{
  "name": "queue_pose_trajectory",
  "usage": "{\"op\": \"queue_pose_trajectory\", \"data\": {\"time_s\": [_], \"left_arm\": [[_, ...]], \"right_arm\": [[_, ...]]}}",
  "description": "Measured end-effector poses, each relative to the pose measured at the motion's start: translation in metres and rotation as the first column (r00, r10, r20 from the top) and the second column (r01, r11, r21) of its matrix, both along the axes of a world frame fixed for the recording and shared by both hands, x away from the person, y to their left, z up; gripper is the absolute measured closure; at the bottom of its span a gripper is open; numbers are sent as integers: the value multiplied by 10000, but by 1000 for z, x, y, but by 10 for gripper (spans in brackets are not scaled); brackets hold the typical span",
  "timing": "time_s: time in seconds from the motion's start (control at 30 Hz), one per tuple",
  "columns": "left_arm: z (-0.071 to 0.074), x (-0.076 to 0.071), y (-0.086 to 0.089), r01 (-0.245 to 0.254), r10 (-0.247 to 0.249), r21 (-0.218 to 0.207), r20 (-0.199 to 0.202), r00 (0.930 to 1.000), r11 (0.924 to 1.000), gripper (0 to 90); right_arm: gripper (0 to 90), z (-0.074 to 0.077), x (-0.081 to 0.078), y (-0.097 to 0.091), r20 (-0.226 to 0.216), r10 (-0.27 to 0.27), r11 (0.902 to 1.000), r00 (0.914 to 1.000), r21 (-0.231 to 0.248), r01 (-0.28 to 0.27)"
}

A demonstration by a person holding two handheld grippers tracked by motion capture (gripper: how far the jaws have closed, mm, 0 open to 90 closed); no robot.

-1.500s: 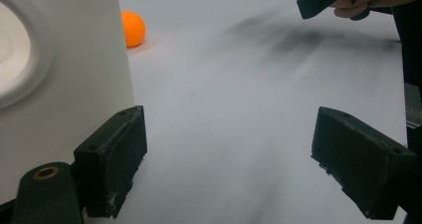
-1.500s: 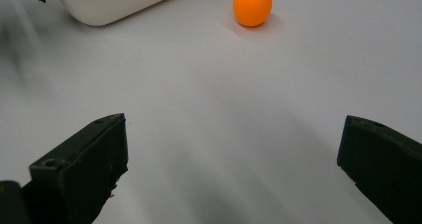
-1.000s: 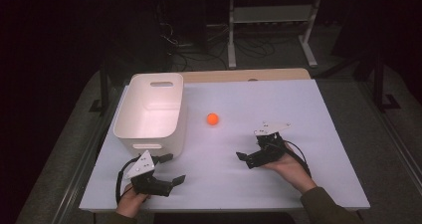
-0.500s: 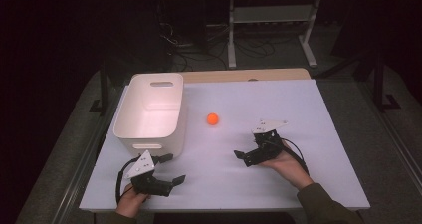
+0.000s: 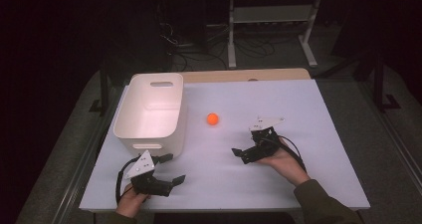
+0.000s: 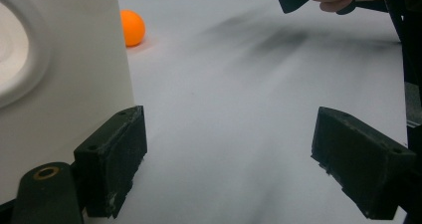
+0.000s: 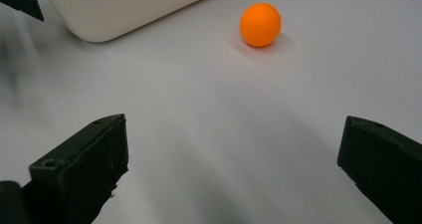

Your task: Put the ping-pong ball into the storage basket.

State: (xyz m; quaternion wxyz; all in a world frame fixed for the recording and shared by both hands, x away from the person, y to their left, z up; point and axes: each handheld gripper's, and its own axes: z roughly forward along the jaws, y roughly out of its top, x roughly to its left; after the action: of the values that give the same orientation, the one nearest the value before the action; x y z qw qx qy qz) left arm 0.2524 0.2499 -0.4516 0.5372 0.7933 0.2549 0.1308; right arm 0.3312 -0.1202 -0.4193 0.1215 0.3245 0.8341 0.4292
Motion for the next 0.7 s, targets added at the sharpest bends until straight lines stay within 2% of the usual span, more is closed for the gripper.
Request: {"op": "queue_pose_trajectory", "data": {"time_s": [0.7], "left_arm": [[0, 0, 0, -5, 5, -5, -3, 10000, 10000, 141]], "right_arm": [[0, 6, 11, 13, 102, 149, 9999, 9998, 31, -149]]}}
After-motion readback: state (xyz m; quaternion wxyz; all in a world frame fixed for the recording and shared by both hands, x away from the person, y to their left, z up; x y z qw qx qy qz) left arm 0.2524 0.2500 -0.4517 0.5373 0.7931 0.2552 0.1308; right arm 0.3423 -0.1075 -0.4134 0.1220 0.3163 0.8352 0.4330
